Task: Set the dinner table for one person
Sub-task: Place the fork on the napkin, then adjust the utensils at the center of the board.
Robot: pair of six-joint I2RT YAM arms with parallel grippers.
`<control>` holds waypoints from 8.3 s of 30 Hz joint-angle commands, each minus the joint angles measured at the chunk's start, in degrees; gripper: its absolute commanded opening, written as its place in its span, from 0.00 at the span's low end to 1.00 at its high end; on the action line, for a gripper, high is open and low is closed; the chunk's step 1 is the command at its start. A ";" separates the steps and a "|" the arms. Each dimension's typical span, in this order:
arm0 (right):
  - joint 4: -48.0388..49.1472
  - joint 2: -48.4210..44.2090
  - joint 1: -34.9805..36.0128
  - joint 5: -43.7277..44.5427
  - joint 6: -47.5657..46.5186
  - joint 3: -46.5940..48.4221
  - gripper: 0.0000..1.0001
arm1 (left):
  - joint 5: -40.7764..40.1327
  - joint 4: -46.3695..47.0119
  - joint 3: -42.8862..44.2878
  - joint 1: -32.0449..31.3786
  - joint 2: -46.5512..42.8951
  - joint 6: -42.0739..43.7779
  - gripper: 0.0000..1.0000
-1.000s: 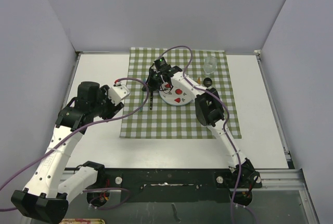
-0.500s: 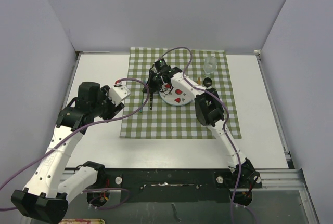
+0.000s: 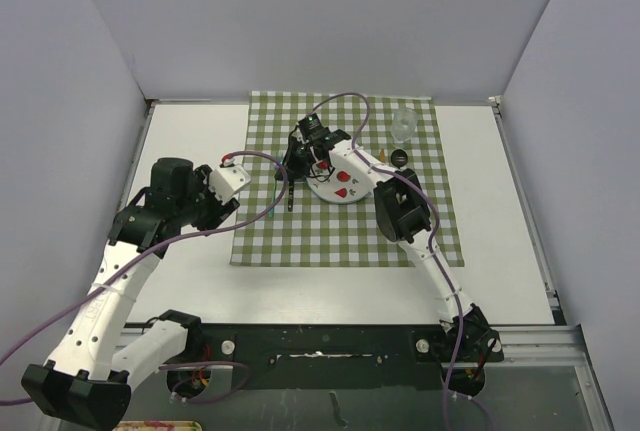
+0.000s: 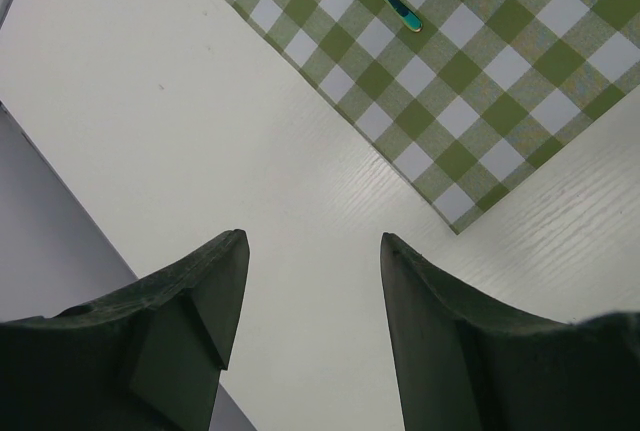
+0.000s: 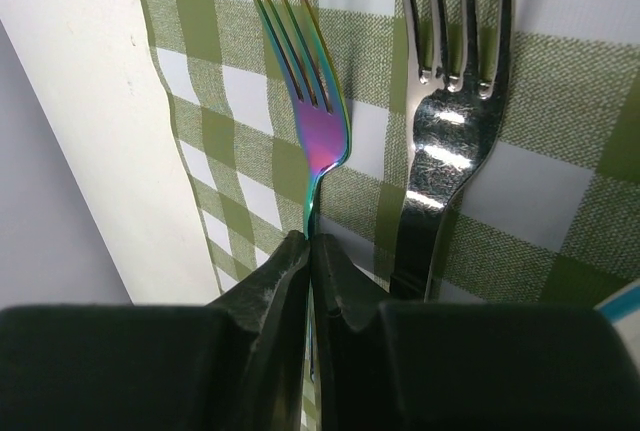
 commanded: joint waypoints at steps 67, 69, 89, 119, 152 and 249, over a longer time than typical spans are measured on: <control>11.26 -72.01 -26.28 7.99 -58.49 -54.31 0.27 | 3.50 44.00 -11.22 -2.67 16.56 -27.98 0.63; 11.53 -74.14 -27.30 6.95 -61.09 -56.40 0.27 | 4.48 45.50 -9.24 -2.71 19.27 -30.26 0.63; 10.16 -86.00 -38.14 5.65 -62.70 -65.64 0.28 | -7.93 57.03 -5.63 -8.20 38.34 -33.12 0.52; 9.92 -84.25 -42.40 -0.08 -57.68 -65.58 0.27 | -10.88 55.04 2.66 -9.26 49.65 -36.29 0.41; 9.90 -82.26 -45.22 -4.56 -55.58 -65.46 0.26 | -9.12 54.90 5.11 -6.91 55.09 -36.57 0.38; 9.85 -81.09 -48.55 -13.56 -50.62 -64.89 0.26 | -12.11 50.23 10.88 -6.71 60.07 -41.12 0.05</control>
